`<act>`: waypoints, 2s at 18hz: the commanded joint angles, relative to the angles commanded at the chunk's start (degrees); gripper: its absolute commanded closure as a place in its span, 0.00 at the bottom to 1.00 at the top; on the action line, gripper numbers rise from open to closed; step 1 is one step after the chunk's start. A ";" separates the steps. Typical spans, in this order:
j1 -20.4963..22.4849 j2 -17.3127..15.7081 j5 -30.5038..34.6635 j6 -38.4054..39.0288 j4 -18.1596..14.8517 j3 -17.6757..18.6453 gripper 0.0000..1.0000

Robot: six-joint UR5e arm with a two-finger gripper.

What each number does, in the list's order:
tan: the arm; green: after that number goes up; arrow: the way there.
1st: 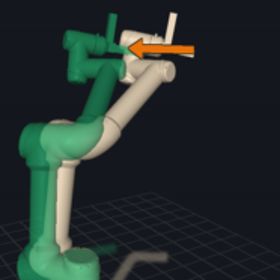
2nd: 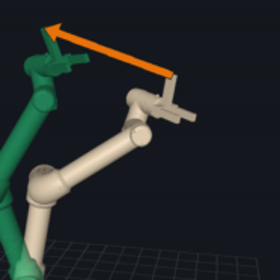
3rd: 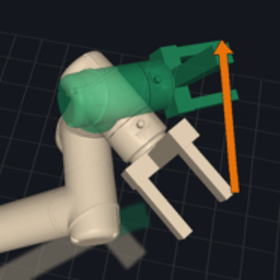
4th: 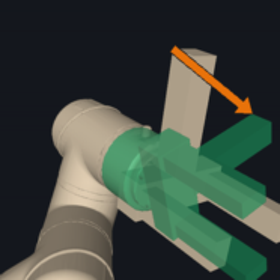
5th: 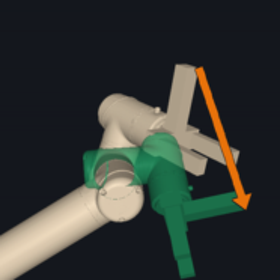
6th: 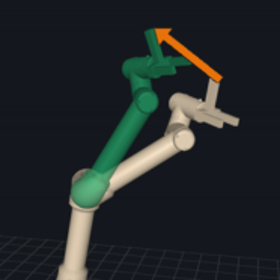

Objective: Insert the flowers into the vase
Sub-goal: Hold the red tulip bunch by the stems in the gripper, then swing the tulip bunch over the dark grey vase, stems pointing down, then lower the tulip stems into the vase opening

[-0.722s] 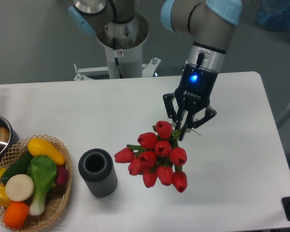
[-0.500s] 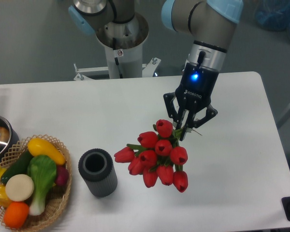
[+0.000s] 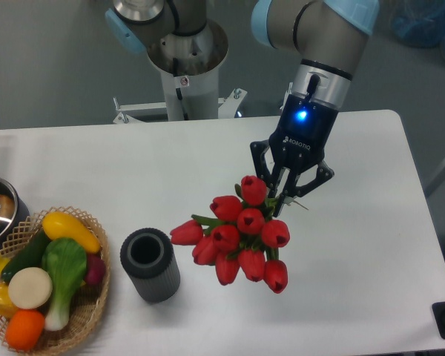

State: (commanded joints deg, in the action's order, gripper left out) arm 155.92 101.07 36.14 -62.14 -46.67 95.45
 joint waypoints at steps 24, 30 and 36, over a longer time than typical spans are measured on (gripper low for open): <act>-6.86 4.49 -36.76 -14.14 0.26 7.02 0.94; -7.12 6.24 -41.06 -21.80 0.18 10.19 0.93; -7.29 7.82 -41.68 -22.41 0.09 9.75 0.93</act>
State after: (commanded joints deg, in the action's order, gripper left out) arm 148.62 108.89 -5.54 -84.55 -46.58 105.21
